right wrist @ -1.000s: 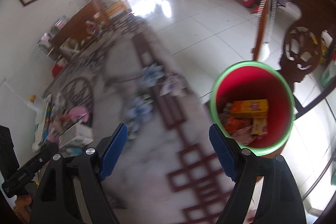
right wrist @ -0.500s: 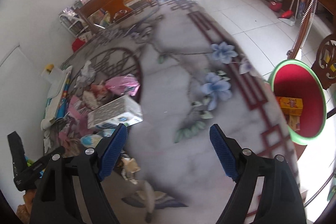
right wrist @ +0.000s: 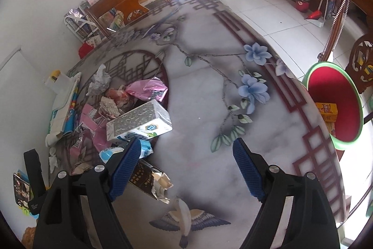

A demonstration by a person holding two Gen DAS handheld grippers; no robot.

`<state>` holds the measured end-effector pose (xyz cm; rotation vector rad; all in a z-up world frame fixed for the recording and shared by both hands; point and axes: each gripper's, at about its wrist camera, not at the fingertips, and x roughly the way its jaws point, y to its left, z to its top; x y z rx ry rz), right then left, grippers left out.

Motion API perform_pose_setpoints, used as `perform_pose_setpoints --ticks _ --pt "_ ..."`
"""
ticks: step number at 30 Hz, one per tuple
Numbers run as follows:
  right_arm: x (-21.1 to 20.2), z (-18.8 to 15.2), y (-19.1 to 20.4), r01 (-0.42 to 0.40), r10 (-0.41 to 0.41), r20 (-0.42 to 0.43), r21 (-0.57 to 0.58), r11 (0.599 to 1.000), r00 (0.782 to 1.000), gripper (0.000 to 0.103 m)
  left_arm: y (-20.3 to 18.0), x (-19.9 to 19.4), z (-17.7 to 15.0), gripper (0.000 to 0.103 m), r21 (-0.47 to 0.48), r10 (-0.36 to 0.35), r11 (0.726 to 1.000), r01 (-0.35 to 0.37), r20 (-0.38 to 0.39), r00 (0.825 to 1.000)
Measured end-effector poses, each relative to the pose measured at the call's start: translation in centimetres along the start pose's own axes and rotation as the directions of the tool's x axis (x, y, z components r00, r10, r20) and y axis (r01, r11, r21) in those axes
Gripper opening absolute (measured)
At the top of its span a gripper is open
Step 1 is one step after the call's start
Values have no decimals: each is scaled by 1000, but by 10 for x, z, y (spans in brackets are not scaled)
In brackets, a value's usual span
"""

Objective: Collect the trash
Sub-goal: 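Grasp the crumpled brown paper with the left tool while the right tool grasps the pink wrapper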

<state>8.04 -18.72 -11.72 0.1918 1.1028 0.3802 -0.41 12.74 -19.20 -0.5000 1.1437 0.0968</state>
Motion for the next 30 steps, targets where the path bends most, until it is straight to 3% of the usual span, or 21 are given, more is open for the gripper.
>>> perform_pose_setpoints --ticks 5,6,7,11,13,17,21,25,27,29,30 --pt "10 14 34 -23 22 -17 -99 995 1000 78 -4 -18 2 37 53 -16 998 13 56 998" --pt "13 19 45 -33 31 -20 -134 990 999 78 -4 -20 2 41 61 -21 998 18 63 998" --pt "14 22 54 -40 37 -22 -158 987 999 78 -4 -24 1 52 65 -20 998 15 78 997" --pt "30 38 106 -94 81 -58 -299 950 995 83 1 -34 0 62 46 -49 998 44 108 993" --pt "44 43 136 -116 88 -90 -379 918 992 85 2 -38 -2 68 37 -54 998 50 118 992" --pt "74 40 188 -158 84 -165 -513 844 983 85 10 -37 -7 69 14 -57 998 56 105 993" --pt "110 31 218 -148 10 -218 -626 765 976 85 19 -30 -14 69 -19 -61 998 63 69 996" --pt "145 21 230 -133 -73 -262 -688 713 962 85 24 -26 -19 69 -31 -61 998 63 53 997" --pt "157 15 230 -121 -115 -274 -712 692 955 80 24 -23 -18 69 -36 -67 997 68 49 997" --pt "163 11 228 -130 -127 -291 -721 681 948 54 23 -23 -17 69 -35 -71 997 73 47 996" --pt "162 10 227 -140 -115 -295 -715 685 948 53 23 -23 -16 69 -32 -73 997 75 47 996"
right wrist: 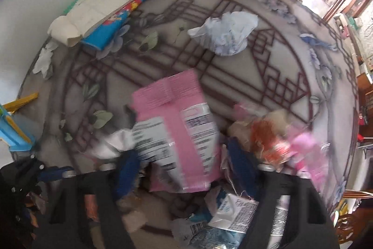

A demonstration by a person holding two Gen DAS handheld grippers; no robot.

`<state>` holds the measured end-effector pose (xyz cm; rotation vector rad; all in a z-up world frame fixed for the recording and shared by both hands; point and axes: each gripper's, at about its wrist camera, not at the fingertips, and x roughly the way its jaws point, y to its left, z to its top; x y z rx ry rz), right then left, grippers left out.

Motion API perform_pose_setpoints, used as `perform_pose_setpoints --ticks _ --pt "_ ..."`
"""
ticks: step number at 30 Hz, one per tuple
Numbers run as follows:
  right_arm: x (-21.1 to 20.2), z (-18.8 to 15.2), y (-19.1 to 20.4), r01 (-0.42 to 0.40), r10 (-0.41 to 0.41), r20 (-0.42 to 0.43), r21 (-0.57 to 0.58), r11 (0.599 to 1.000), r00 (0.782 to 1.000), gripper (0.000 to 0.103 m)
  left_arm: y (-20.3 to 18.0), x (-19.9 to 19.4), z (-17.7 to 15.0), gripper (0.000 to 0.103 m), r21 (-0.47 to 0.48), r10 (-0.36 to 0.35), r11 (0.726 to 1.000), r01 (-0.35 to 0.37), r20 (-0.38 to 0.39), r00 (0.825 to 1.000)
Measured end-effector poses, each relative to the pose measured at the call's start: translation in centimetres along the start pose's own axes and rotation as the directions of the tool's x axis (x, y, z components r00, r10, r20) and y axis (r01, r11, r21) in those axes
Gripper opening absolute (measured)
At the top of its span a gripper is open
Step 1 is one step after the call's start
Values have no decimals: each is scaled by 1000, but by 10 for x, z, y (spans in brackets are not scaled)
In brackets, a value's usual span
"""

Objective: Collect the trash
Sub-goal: 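Grasp the crumpled brown paper with the left tool while the right tool grasps the pink wrapper, then lift the crumpled paper and pink wrapper above the table with both tools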

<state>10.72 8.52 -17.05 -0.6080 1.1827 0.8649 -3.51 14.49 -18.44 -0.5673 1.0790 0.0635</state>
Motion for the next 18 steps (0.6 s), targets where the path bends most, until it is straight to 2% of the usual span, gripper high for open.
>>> perform_pose_setpoints --ticks 3,6,9,12,14,16,18 --pt "-12 -3 -4 -31 30 45 23 999 999 43 -4 4 5 69 15 -5 1000 5 -6 1000" --pt "-38 -7 -16 -61 50 128 84 995 991 42 -9 9 11 69 43 -6 999 6 -9 1000" --pt "-73 -15 -34 -90 54 224 152 984 973 42 -15 11 15 73 65 -8 998 8 0 1000" --pt "-100 -25 -49 -93 31 288 204 975 957 42 -22 13 21 73 89 -21 996 20 5 1000" --pt "-107 -31 -57 -87 19 291 222 971 957 42 -29 13 23 73 106 -31 994 30 11 999" --pt "-113 -39 -62 -39 -34 294 238 970 955 42 -34 13 23 73 123 -39 992 38 12 999" --pt "-121 -54 -73 -50 -47 317 291 955 947 42 -39 13 23 75 140 -42 989 40 10 999"
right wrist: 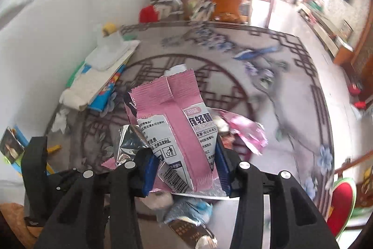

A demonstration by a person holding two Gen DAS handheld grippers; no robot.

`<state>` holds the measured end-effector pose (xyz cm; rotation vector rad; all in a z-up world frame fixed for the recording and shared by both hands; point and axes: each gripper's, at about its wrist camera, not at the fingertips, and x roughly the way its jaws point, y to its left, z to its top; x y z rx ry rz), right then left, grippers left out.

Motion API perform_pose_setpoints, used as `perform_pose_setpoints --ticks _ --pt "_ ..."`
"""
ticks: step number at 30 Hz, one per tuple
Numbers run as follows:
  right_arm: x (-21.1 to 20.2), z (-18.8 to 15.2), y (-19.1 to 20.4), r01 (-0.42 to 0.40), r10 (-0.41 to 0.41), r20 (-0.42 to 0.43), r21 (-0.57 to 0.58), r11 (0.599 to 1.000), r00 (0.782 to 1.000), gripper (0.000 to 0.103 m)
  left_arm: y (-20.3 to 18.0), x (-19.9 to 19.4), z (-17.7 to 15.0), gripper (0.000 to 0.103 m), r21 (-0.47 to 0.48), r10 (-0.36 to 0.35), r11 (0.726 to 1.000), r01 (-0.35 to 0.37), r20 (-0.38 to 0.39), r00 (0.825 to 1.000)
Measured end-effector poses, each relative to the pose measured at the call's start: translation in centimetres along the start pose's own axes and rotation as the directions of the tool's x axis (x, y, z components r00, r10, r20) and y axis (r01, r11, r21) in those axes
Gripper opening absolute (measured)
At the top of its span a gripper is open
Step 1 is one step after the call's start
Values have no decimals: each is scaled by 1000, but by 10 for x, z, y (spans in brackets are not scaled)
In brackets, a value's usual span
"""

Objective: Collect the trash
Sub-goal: 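Lift the crumpled paper and pink wrapper above the table with both tools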

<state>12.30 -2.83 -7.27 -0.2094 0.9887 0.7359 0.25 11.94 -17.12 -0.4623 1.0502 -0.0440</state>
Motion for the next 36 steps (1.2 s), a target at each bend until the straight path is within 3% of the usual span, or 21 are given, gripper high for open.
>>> perform_pose_setpoints --ticks 4,9,13,14,15,16,19,26,36 --pt "-24 -22 -29 6 -13 55 130 991 998 42 -10 2 2 76 15 -21 1000 21 0 1000" --pt "-45 -53 -54 27 -45 67 256 966 997 43 -17 19 17 76 -4 -67 998 67 -15 998" --pt "-57 -73 -69 35 -64 77 333 942 995 43 -25 40 24 75 9 -63 998 64 -59 996" --pt "-60 -76 -70 39 -70 79 337 941 994 44 -25 44 24 71 0 -68 998 68 -71 995" --pt "-63 -79 -72 43 -75 82 340 940 994 44 -24 48 25 55 -10 -69 998 69 -83 994" --pt "-66 -80 -72 46 -80 86 341 939 993 44 -22 51 24 49 -19 -56 998 54 -94 994" --pt "-75 -86 -76 54 -95 101 351 935 990 44 -19 45 21 42 -29 -42 999 40 -68 997" --pt "-81 -96 -89 52 -100 105 382 923 989 44 -25 -1 15 42 -4 17 1000 -16 58 998" --pt "-89 -102 -102 49 -103 115 395 917 988 44 -66 -29 26 42 50 -41 998 34 151 988"
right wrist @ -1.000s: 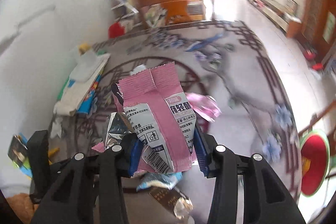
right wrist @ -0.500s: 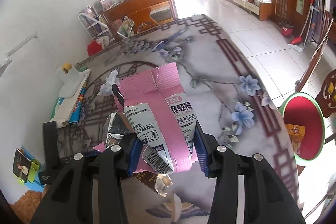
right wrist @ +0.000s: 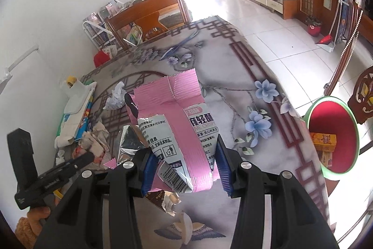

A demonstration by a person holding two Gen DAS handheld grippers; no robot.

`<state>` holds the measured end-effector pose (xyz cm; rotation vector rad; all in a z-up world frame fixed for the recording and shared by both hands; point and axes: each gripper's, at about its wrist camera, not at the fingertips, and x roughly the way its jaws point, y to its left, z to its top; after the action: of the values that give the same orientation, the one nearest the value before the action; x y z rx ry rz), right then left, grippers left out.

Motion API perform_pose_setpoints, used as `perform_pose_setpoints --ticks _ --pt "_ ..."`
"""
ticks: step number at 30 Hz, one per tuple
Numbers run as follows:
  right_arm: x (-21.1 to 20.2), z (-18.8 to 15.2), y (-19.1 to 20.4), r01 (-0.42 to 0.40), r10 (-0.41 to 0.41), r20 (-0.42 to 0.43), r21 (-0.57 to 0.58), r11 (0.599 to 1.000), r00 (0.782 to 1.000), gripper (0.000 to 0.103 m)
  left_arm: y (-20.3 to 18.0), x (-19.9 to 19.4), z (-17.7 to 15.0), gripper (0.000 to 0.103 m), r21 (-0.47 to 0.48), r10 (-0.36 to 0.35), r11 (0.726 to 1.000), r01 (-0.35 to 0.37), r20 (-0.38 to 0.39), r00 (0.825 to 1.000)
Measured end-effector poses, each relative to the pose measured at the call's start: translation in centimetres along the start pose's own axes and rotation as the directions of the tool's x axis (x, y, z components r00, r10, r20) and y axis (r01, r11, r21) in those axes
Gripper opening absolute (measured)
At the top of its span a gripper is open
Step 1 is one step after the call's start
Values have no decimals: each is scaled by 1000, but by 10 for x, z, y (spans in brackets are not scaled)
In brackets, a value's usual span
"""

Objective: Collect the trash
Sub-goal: 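Lift the crumpled paper and pink wrapper above the table with both tools, then carry paper and pink wrapper to the red bin and open both tools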

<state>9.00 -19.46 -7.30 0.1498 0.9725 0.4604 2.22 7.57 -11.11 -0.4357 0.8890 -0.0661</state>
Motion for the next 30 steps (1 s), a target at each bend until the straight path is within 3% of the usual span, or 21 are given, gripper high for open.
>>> perform_pose_setpoints --ticks 10,30 --pt "-25 -2 -44 45 -47 31 58 997 998 44 -61 17 11 42 87 -71 994 72 -11 997" --pt "-40 -5 -126 63 -65 13 152 986 998 44 -134 56 9 42 141 -88 985 97 -64 994"
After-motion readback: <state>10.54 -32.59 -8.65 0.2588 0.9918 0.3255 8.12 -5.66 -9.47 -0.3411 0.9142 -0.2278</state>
